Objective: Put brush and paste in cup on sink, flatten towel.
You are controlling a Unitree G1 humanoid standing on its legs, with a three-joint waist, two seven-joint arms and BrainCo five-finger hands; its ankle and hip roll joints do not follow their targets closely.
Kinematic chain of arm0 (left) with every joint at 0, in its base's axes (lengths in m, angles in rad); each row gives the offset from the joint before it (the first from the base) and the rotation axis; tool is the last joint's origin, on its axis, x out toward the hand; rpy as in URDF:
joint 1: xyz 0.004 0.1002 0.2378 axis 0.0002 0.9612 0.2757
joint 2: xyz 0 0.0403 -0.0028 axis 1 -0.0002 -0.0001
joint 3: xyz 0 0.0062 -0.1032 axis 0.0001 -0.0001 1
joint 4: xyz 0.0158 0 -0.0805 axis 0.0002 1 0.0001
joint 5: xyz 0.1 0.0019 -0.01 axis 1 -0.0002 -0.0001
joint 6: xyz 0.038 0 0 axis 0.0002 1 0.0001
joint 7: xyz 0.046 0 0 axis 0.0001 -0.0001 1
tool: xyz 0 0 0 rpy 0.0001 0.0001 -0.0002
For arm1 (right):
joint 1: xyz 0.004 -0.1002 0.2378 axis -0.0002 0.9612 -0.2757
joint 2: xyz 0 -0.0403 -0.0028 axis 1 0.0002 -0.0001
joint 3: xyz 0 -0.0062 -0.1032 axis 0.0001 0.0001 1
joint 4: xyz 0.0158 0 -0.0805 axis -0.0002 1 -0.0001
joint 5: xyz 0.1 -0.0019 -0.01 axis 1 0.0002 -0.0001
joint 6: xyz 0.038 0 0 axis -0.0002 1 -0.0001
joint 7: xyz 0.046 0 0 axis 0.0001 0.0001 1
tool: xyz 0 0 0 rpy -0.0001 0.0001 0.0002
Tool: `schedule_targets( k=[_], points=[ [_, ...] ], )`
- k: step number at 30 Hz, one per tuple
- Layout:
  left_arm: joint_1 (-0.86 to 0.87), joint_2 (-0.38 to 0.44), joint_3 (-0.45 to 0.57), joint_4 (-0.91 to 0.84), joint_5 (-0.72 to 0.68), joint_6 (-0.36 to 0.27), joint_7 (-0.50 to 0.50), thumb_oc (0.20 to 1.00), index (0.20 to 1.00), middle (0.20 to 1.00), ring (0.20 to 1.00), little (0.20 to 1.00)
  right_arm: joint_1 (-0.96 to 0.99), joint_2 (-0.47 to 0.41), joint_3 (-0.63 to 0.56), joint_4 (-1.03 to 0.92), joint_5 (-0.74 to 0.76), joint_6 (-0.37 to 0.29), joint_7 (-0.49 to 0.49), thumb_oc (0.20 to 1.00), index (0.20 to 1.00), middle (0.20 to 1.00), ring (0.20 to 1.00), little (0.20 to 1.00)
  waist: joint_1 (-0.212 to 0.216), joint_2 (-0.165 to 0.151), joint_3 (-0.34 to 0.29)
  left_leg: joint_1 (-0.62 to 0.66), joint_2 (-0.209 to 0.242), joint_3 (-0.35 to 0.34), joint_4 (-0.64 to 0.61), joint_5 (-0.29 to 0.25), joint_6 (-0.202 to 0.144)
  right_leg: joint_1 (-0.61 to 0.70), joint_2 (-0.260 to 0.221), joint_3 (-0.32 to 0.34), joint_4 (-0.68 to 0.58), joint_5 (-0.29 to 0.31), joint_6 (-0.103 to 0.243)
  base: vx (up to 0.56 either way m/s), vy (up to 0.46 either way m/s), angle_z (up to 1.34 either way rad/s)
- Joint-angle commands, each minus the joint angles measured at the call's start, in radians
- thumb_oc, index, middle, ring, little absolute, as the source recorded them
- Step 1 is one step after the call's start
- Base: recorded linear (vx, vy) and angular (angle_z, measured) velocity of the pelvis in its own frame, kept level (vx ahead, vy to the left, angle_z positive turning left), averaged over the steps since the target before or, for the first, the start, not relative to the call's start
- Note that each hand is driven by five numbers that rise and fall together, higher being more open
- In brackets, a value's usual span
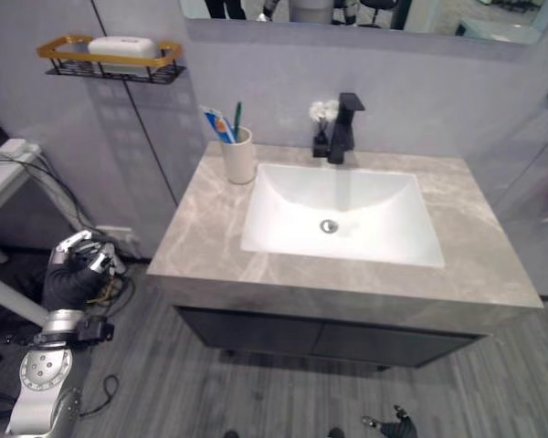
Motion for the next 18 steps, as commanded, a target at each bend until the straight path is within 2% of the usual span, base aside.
schedule_targets(
  k=[1,2,3,4,5,6,8,10,11,12,13,16,18],
  points=[
    [-0.014,0.051,-0.006,-0.088,0.044,-0.032,-0.034,0.2,0.2,0.2,0.2,0.2,-0.04,0.022,-0.001,-0.025,0.048,-0.03,-0.01,1.0,1.0,1.0,1.0,1.0,-0.028,-0.02,0.041,0.032,-0.022,-0.042,0.078,-0.085,0.049,-0.02,-0.064,0.177,0.149,0.262,0.025,0.04,0.214,0.34],
    [-0.014,0.051,-0.006,-0.088,0.044,-0.032,-0.034,0.2,0.2,0.2,0.2,0.2,-0.04,0.022,-0.001,-0.026,0.048,-0.03,-0.01,1.0,1.0,1.0,1.0,1.0,-0.027,-0.02,0.041,0.032,-0.022,-0.041,0.078,-0.086,0.049,-0.021,-0.064,0.179,0.151,0.261,0.026,0.07,0.278,0.43],
    [-0.032,0.06,-0.029,-0.091,0.058,-0.028,-0.042,0.2,0.2,0.2,0.2,0.2,-0.032,0.025,0.0,-0.031,0.065,-0.037,-0.011,1.0,1.0,1.0,1.0,1.0,-0.047,0.001,0.054,0.061,-0.035,-0.062,0.071,-0.092,0.063,-0.052,-0.018,0.237,0.251,0.226,0.004,0.09,0.264,0.34],
    [-0.046,0.055,-0.042,-0.082,0.055,-0.028,-0.043,0.2,0.2,0.2,0.2,0.2,-0.028,0.026,0.002,-0.039,0.08,-0.042,-0.002,1.0,1.0,1.0,1.0,1.0,-0.068,0.013,0.057,0.078,-0.035,-0.073,0.061,-0.091,0.069,-0.082,0.044,0.274,0.296,0.166,-0.017,0.09,0.26,0.24],
    [-0.047,0.055,-0.042,-0.081,0.055,-0.028,-0.043,0.2,0.2,0.2,0.2,0.2,-0.029,0.025,0.002,-0.039,0.08,-0.042,-0.002,1.0,1.0,1.0,1.0,1.0,-0.066,0.014,0.054,0.074,-0.034,-0.071,0.061,-0.088,0.068,-0.088,0.046,0.276,0.296,0.169,-0.019,0.1,0.221,0.86],
    [-0.065,0.044,-0.063,-0.073,0.062,-0.027,-0.047,0.2,0.2,0.2,0.2,0.2,-0.026,0.027,0.003,-0.032,0.101,-0.048,-0.001,1.0,1.0,1.0,1.0,1.0,-0.089,0.033,0.057,0.106,-0.037,-0.079,0.042,-0.092,0.074,-0.16,0.119,0.276,0.316,0.075,-0.048,0.1,0.16,0.93],
    [-0.052,0.04,-0.062,-0.083,0.06,-0.026,-0.045,0.2,0.2,0.2,0.2,0.2,-0.02,0.024,0.004,-0.033,0.095,-0.049,-0.006,1.0,1.0,1.0,1.0,1.0,-0.083,0.03,0.07,0.124,-0.053,-0.085,0.033,-0.103,0.076,-0.186,0.074,0.206,0.24,0.109,-0.042,0.14,0.084,0.49],
    [-0.05,0.029,-0.06,-0.072,0.038,-0.025,-0.04,0.2,0.2,0.2,0.2,0.2,-0.037,0.017,-0.001,-0.027,0.099,-0.049,-0.015,1.0,1.0,1.0,1.0,1.0,-0.1,0.022,0.101,0.141,-0.053,-0.115,0.04,-0.117,0.064,-0.221,0.074,0.215,0.098,0.177,-0.007,0.15,-0.039,0.41],
    [-0.05,0.029,-0.06,-0.072,0.038,-0.025,-0.04,0.2,0.2,0.2,0.2,0.2,-0.037,0.016,-0.001,-0.027,0.099,-0.049,-0.015,1.0,1.0,1.0,1.0,1.0,-0.101,0.023,0.102,0.142,-0.052,-0.116,0.04,-0.118,0.064,-0.219,0.075,0.214,0.096,0.178,-0.008,0.2,-0.095,0.44],
    [-0.046,0.031,-0.053,-0.065,0.031,-0.033,-0.034,0.2,0.2,0.2,0.2,0.2,-0.056,0.016,0.008,-0.044,0.097,-0.047,-0.022,1.0,1.0,1.0,1.0,1.0,-0.102,0.011,0.115,0.157,-0.052,-0.119,0.047,-0.135,0.048,-0.223,0.048,0.201,-0.04,0.252,0.034,0.23,-0.145,0.32],
    [-0.044,0.029,-0.051,-0.067,0.027,-0.036,-0.028,0.2,0.2,0.2,0.2,0.2,-0.071,0.012,0.017,-0.046,0.088,-0.043,-0.023,1.0,1.0,1.0,1.0,1.0,-0.095,0.004,0.115,0.164,-0.048,-0.121,0.047,-0.142,0.037,-0.21,0.034,0.186,-0.088,0.277,0.049,0.27,-0.188,0.12],
    [-0.043,0.026,-0.055,-0.049,0.032,-0.037,-0.014,0.2,0.2,0.2,0.2,0.2,-0.069,0.0,0.034,-0.065,0.062,-0.036,-0.026,1.0,1.0,1.0,1.0,1.0,-0.072,-0.027,0.095,0.176,-0.035,-0.126,0.047,-0.158,0.017,-0.172,0.029,0.167,-0.105,0.306,0.058,0.19,-0.22,0.1],
    [-0.034,0.026,-0.048,-0.05,0.033,-0.035,-0.011,0.2,0.2,0.2,0.2,0.2,-0.059,-0.011,0.033,-0.077,0.051,-0.035,-0.028,1.0,1.0,1.0,1.0,1.0,-0.064,-0.028,0.082,0.181,-0.021,-0.135,0.039,-0.164,0.012,-0.158,0.034,0.144,-0.118,0.295,0.057,0.15,-0.22,0.26]
  ],
)
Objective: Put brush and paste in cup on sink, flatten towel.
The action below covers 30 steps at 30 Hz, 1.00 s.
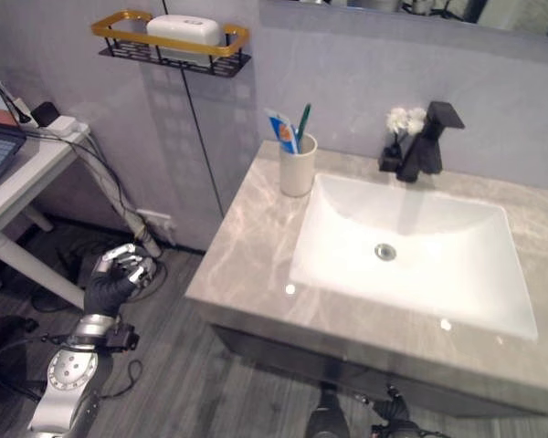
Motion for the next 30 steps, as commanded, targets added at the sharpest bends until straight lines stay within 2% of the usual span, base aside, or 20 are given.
schedule_targets(
  k=[1,8,9,16,20,22,25,27,30],
  points=[
    [-0.037,0.062,0.052,-0.113,-0.007,-0.043,0.019,0.2,0.2,0.2,0.2,0.2,-0.05,-0.017,-0.003,-0.05,-0.022,-0.065,-0.035,1.0,1.0,1.0,1.0,1.0,-0.029,-0.032,-0.013,-0.014,-0.036,0.017,-0.028,0.0,0.046,-0.087,-0.065,0.016,0.066,0.075,0.091,0.09,-0.181,0.02],
    [-0.064,0.072,0.037,-0.091,-0.115,-0.017,-0.025,0.2,0.2,0.2,0.2,0.2,-0.027,-0.044,-0.016,-0.078,-0.04,-0.069,-0.042,1.0,1.0,1.0,1.0,1.0,-0.051,0.006,-0.033,-0.018,0.004,0.02,-0.049,0.016,0.019,-0.092,-0.034,0.036,0.044,0.032,0.078,0.04,-0.085,-0.06],
    [-0.075,0.101,0.043,-0.095,-0.146,-0.004,-0.034,0.2,0.2,0.2,0.2,0.2,-0.021,-0.058,-0.003,-0.083,-0.072,-0.064,-0.035,1.0,1.0,1.0,1.0,1.0,-0.058,0.024,-0.035,-0.017,0.013,0.026,-0.054,0.021,0.014,-0.102,-0.027,0.04,0.045,0.023,0.073,0.02,-0.031,0.05],
    [-0.138,0.195,0.029,-0.086,-0.269,0.018,-0.063,0.2,0.2,0.2,0.2,0.2,-0.018,-0.076,0.046,-0.104,-0.133,-0.05,-0.001,1.0,1.0,1.0,1.0,1.0,-0.079,0.063,-0.032,-0.014,0.022,0.048,-0.079,0.041,-0.002,-0.116,-0.015,0.047,0.03,0.029,0.07,0.02,-0.017,-0.09],
    [-0.15,0.257,0.007,-0.084,-0.325,0.03,-0.084,0.2,0.2,0.2,0.2,0.2,-0.022,-0.088,0.062,-0.111,-0.153,-0.049,0.007,1.0,1.0,1.0,1.0,1.0,-0.086,0.074,-0.025,-0.016,0.02,0.054,-0.08,0.042,-0.004,-0.117,-0.012,0.054,0.013,0.04,0.071,0.0,-0.004,-0.06],
    [-0.168,0.338,-0.013,-0.07,-0.358,0.045,-0.107,0.2,0.2,0.2,0.2,0.2,-0.035,-0.096,0.08,-0.106,-0.165,-0.044,0.012,1.0,1.0,1.0,1.0,1.0,-0.09,0.083,-0.013,-0.024,0.017,0.06,-0.08,0.048,-0.007,-0.123,-0.011,0.064,-0.001,0.049,0.072,-0.03,0.004,-0.05],
    [-0.174,0.385,-0.025,-0.061,-0.384,0.052,-0.12,0.2,0.2,0.2,0.2,0.2,-0.034,-0.097,0.086,-0.099,-0.169,-0.042,0.02,1.0,1.0,1.0,1.0,1.0,-0.092,0.084,-0.01,-0.022,0.016,0.065,-0.082,0.047,-0.009,-0.12,-0.009,0.069,-0.01,0.057,0.074,0.0,-0.004,-0.02],
    [-0.198,0.452,-0.048,-0.045,-0.424,0.062,-0.122,0.2,0.2,0.2,0.2,0.2,-0.039,-0.101,0.1,-0.095,-0.169,-0.039,0.023,1.0,1.0,1.0,1.0,1.0,-0.1,0.088,-0.002,-0.022,0.012,0.073,-0.082,0.047,-0.008,-0.127,-0.006,0.084,-0.014,0.068,0.074,-0.03,0.0,-0.03],
    [-0.217,0.479,-0.063,-0.031,-0.447,0.062,-0.122,0.2,0.2,0.2,0.2,0.2,-0.047,-0.101,0.107,-0.089,-0.163,-0.038,0.021,1.0,1.0,1.0,1.0,1.0,-0.106,0.09,0.007,-0.031,0.007,0.075,-0.082,0.048,-0.007,-0.145,-0.006,0.096,-0.016,0.083,0.077,-0.04,0.009,-0.18]
  ],
)
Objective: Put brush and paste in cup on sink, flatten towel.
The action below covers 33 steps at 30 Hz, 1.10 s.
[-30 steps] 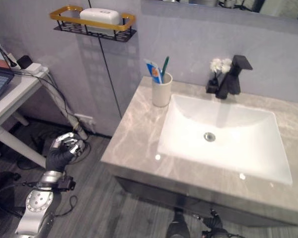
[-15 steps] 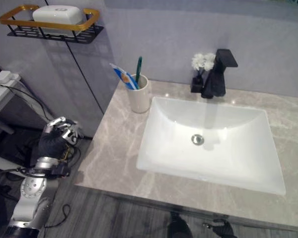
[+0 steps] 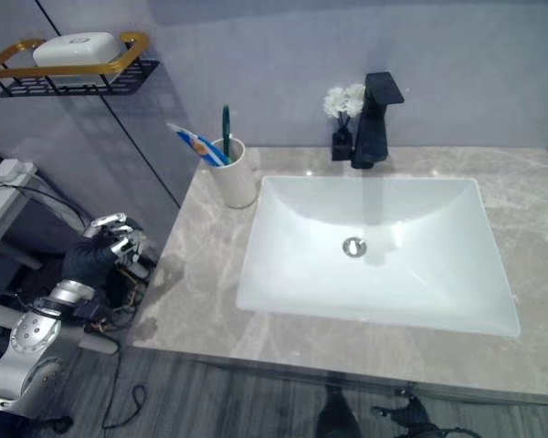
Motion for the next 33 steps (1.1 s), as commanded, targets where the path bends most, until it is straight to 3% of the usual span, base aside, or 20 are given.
schedule_targets(
  k=[1,14,20,33],
  points=[
    [-0.117,0.062,0.019,0.041,-0.041,-0.026,0.001,0.2,0.2,0.2,0.2,0.2,-0.06,0.01,0.045,0.005,-0.007,-0.022,0.005,1.0,1.0,1.0,1.0,1.0,-0.02,-0.04,0.042,0.051,-0.054,0.006,0.004,-0.004,0.046,-0.045,-0.091,0.063,0.02,0.092,0.118,-0.05,0.018,-0.17],
    [-0.264,0.14,-0.061,0.17,0.002,-0.02,0.029,0.2,0.2,0.2,0.2,0.2,-0.081,0.014,0.073,0.006,0.027,-0.017,0.011,1.0,1.0,1.0,1.0,1.0,-0.033,-0.054,0.079,-0.009,-0.063,0.015,0.004,0.014,0.041,-0.112,-0.1,0.09,0.003,0.125,0.122,-0.02,-0.004,-0.06],
    [-0.374,0.09,-0.142,0.222,0.036,-0.022,0.061,0.2,0.2,0.2,0.2,0.2,-0.104,0.026,0.08,0.005,0.06,-0.019,-0.006,1.0,1.0,1.0,1.0,1.0,-0.045,-0.048,0.093,-0.043,-0.059,0.008,0.004,0.023,0.032,-0.141,-0.104,0.088,-0.001,0.125,0.119,0.0,-0.013,0.05],
    [-0.528,-0.035,-0.215,0.334,0.095,-0.011,0.116,0.2,0.2,0.2,0.2,0.2,-0.112,0.037,0.101,-0.007,0.072,-0.022,-0.008,1.0,1.0,1.0,1.0,1.0,-0.069,-0.036,0.09,-0.06,-0.05,0.014,0.004,0.017,0.024,-0.176,-0.092,0.102,-0.002,0.113,0.115,0.01,-0.002,0.0]
  ],
)
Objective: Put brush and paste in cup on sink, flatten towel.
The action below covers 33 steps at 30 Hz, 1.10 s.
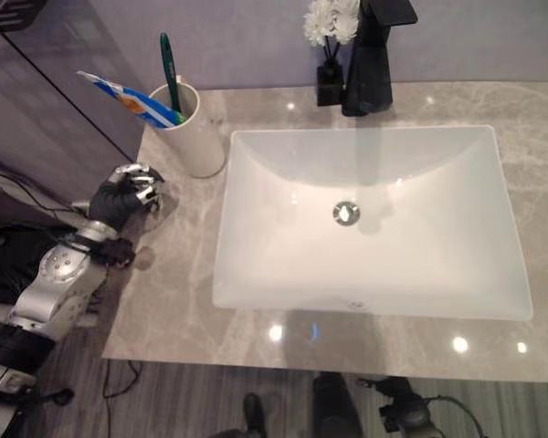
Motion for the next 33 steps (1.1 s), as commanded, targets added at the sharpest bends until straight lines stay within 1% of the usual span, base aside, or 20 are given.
schedule_targets(
  k=[1,8,10,15,19,21,24,26,27,28,33],
  points=[
    [-0.039,0.031,0.013,0.049,0.042,-0.027,0.03,0.2,0.2,0.2,0.2,0.2,0.0,0.022,0.046,-0.016,0.03,-0.018,-0.006,1.0,1.0,1.0,1.0,1.0,-0.03,-0.039,-0.006,0.065,-0.038,-0.008,0.003,0.006,0.027,-0.044,-0.085,0.079,-0.002,0.096,0.12,0.0,0.0,0.0],
    [-0.098,0.018,0.006,0.118,0.06,-0.027,0.052,0.2,0.2,0.2,0.2,0.2,0.001,0.02,0.051,-0.021,0.03,-0.02,-0.006,1.0,1.0,1.0,1.0,1.0,-0.043,-0.035,-0.008,0.059,-0.033,0.004,0.003,0.005,0.023,-0.065,-0.073,0.091,-0.002,0.095,0.118,0.0,0.0,-0.01],
    [-0.132,0.008,-0.005,0.154,0.062,-0.028,0.06,0.2,0.2,0.2,0.2,0.2,0.001,0.011,0.074,-0.031,-0.005,-0.02,-0.01,1.0,1.0,1.0,1.0,1.0,-0.046,-0.036,-0.008,0.051,-0.031,0.006,0.003,0.007,0.02,-0.076,-0.068,0.094,-0.002,0.095,0.118,-0.01,-0.013,-0.09],
    [-0.199,-0.019,-0.02,0.234,0.061,-0.033,0.087,0.2,0.2,0.2,0.2,0.2,0.009,0.005,0.081,-0.093,0.006,-0.044,-0.014,1.0,1.0,1.0,1.0,1.0,-0.065,-0.037,-0.005,0.027,-0.025,0.009,0.003,0.016,0.01,-0.101,-0.064,0.09,-0.002,0.101,0.117,-0.01,-0.007,-0.02],
    [-0.211,-0.032,-0.006,0.251,0.131,-0.032,0.119,0.2,0.2,0.2,0.2,0.2,0.009,0.012,0.081,-0.086,0.007,-0.052,-0.019,1.0,1.0,1.0,1.0,1.0,-0.065,-0.037,-0.01,0.024,-0.019,0.013,0.003,0.016,0.006,-0.105,-0.06,0.087,-0.002,0.095,0.116,0.0,-0.015,-0.05],
    [-0.182,-0.022,0.011,0.214,0.181,-0.028,0.126,0.2,0.2,0.2,0.2,0.2,0.014,0.012,0.072,-0.078,0.008,-0.052,-0.023,1.0,1.0,1.0,1.0,1.0,-0.06,-0.037,-0.017,0.032,-0.017,0.009,0.003,0.012,0.005,-0.098,-0.06,0.086,-0.002,0.092,0.116,0.0,0.0,0.0],
    [-0.099,-0.031,0.052,0.144,0.217,-0.027,0.117,0.2,0.2,0.2,0.2,0.2,0.019,0.015,0.046,-0.041,0.016,-0.05,-0.025,1.0,1.0,1.0,1.0,1.0,-0.048,-0.038,-0.026,0.046,-0.015,0.004,0.003,0.007,0.006,-0.081,-0.062,0.079,-0.002,0.083,0.114,0.0,0.0,0.0],
    [-0.038,-0.041,0.079,0.103,0.218,-0.028,0.106,0.2,0.2,0.2,0.2,0.2,0.019,0.016,0.032,-0.02,0.018,-0.046,-0.026,1.0,1.0,1.0,1.0,1.0,-0.04,-0.037,-0.033,0.057,-0.014,0.0,0.003,0.005,0.008,-0.067,-0.063,0.074,-0.002,0.081,0.115,0.0,0.0,0.0],
    [-0.036,-0.041,0.081,0.102,0.218,-0.028,0.106,0.2,0.2,0.2,0.2,0.2,0.02,0.016,0.033,-0.019,0.018,-0.047,-0.026,1.0,1.0,1.0,1.0,1.0,-0.041,-0.037,-0.032,0.058,-0.013,0.0,0.003,0.004,0.008,-0.066,-0.063,0.074,-0.002,0.08,0.115,0.01,-0.01,0.04],
    [0.027,-0.044,0.113,0.052,0.212,-0.028,0.095,0.2,0.2,0.2,0.2,0.2,0.024,0.015,0.02,-0.017,0.017,-0.044,-0.021,1.0,1.0,1.0,1.0,1.0,-0.033,-0.038,-0.04,0.066,-0.013,-0.003,0.003,0.002,0.009,-0.056,-0.063,0.072,-0.002,0.079,0.115,-0.01,0.0,0.05],
    [0.139,-0.051,0.163,-0.033,0.195,-0.03,0.06,0.2,0.2,0.2,0.2,0.2,0.033,0.017,0.006,-0.017,0.018,-0.044,-0.011,1.0,1.0,1.0,1.0,1.0,-0.025,-0.041,-0.054,0.074,-0.015,-0.006,0.003,-0.002,0.011,-0.048,-0.064,0.069,-0.002,0.081,0.114,-0.02,0.006,0.08]
  ],
)
